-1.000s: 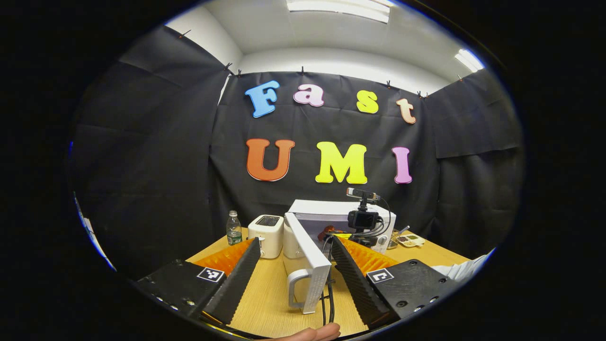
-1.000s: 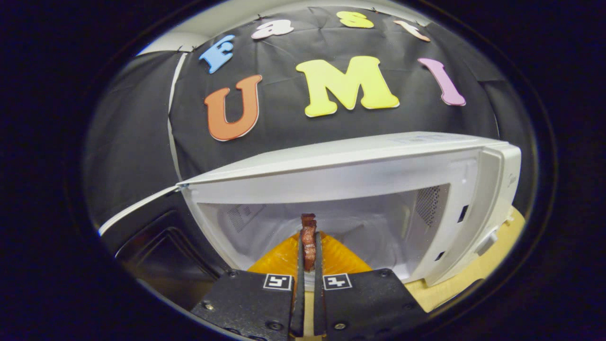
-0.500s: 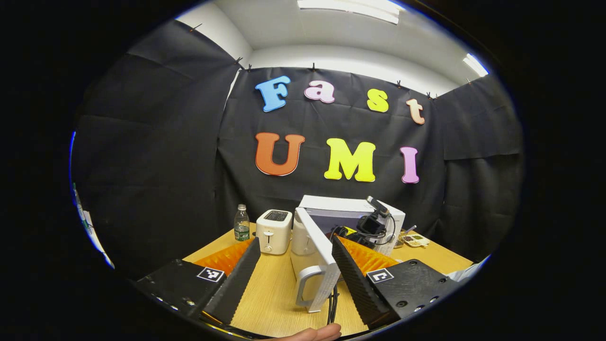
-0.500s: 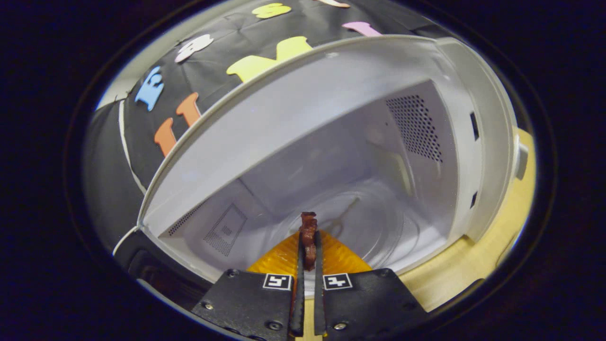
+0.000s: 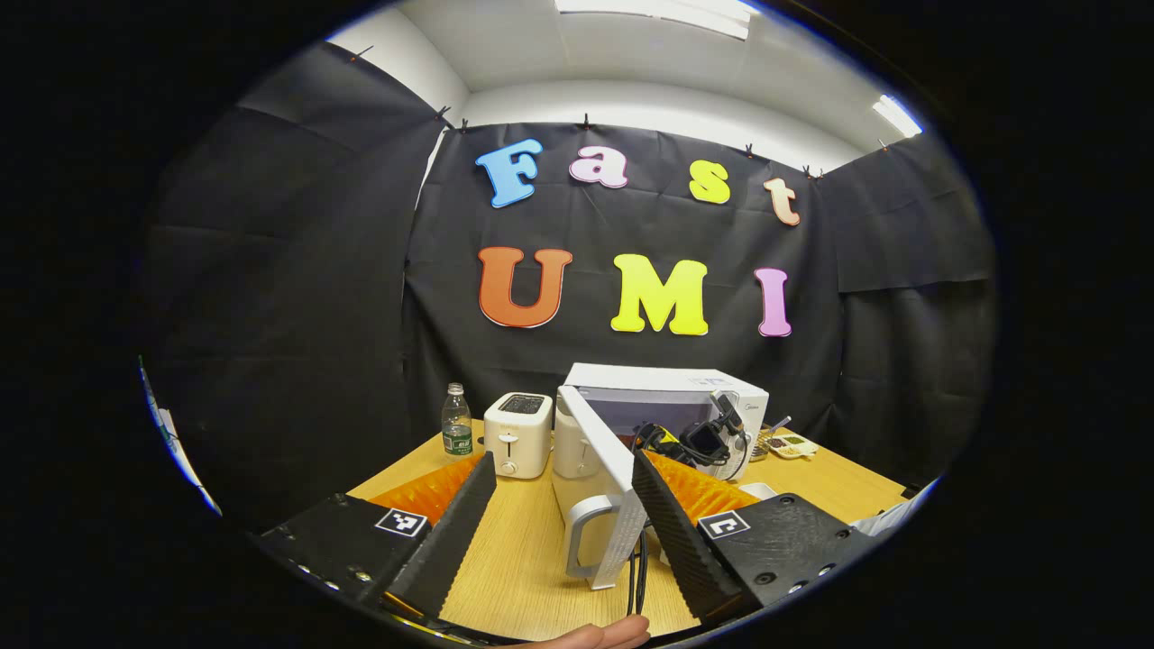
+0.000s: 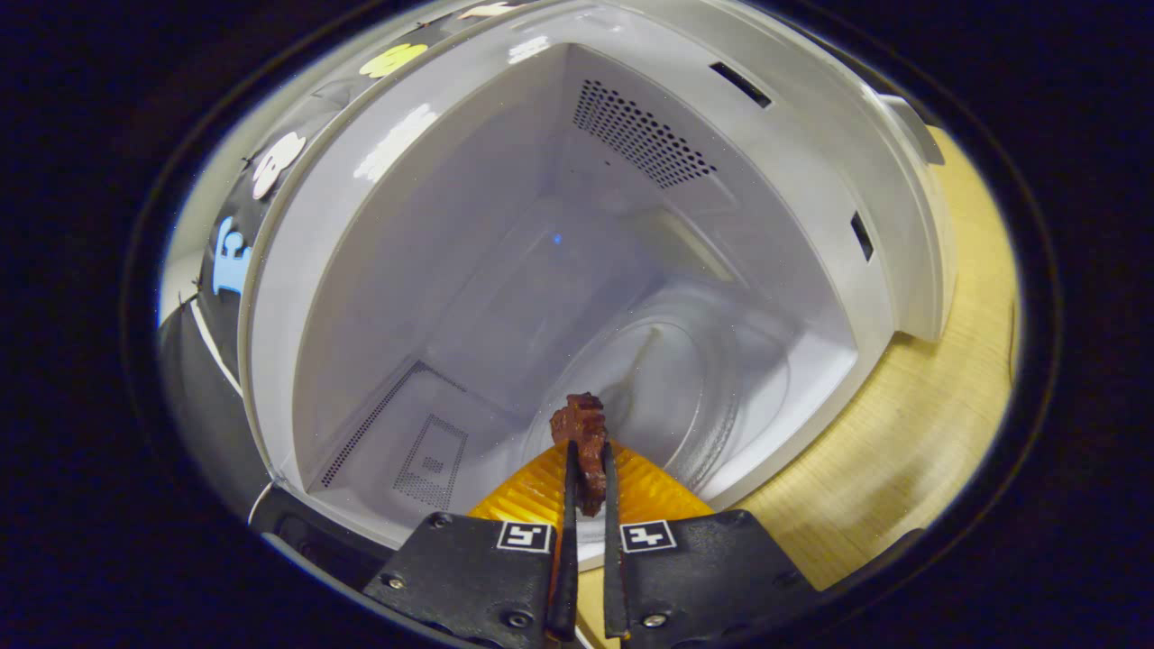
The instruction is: Open the microwave oven with the left hand, put the food in, and close the microwave oven.
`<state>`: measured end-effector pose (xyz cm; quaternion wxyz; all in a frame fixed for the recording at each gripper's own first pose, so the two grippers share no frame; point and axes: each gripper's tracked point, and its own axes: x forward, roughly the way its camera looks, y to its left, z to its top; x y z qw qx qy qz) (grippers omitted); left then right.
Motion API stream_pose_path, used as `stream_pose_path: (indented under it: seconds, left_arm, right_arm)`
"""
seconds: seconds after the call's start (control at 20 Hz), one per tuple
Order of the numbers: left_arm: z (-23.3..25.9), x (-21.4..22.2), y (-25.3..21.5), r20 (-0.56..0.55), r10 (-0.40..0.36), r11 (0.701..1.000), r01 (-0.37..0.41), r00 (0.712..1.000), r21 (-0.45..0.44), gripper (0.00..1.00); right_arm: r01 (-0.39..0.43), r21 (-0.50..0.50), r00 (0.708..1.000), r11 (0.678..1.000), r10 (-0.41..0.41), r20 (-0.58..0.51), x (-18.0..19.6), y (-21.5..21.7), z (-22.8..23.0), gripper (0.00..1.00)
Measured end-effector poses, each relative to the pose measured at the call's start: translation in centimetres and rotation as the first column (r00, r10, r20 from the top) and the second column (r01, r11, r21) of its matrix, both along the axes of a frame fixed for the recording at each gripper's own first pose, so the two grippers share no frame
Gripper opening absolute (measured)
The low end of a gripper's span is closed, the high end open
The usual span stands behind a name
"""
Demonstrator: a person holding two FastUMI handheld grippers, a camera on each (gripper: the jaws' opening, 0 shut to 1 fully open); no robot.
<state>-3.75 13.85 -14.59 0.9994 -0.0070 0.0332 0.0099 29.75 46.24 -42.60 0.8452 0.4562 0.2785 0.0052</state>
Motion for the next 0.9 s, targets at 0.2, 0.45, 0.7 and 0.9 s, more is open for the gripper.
stream_pose_path:
  seconds: [0.2, 0.45, 0.7, 0.9]
  left_arm:
    - [-0.4, -0.4, 0.4, -0.012, 0.011, 1.000, -0.011, 1.000, -0.010, 0.93]
    - [-0.5, -0.6, 0.9, -0.020, 0.029, 0.999, -0.029, 0.999, -0.014, 0.93]
    - [-0.8, -0.5, 0.9, -0.021, 0.032, 0.999, -0.032, 0.999, -0.002, 0.93]
    - [-1.1, -0.4, 1.2, -0.017, 0.038, 0.999, -0.037, 0.999, 0.017, 0.93]
  right_arm:
    - [0.049, 0.010, 0.999, 0.999, -0.049, -0.020, -0.3, -0.5, -0.5, 0.22]
    - [0.091, -0.183, 0.996, 0.979, -0.093, -0.001, -0.4, -2.6, -0.6, 0.36]
    - [0.134, -0.391, 0.991, 0.911, -0.117, 0.068, 0.0, -5.0, 0.6, 0.97]
    - [0.066, -0.458, 0.993, 0.887, -0.013, 0.118, -0.3, -4.3, 2.7, 0.89]
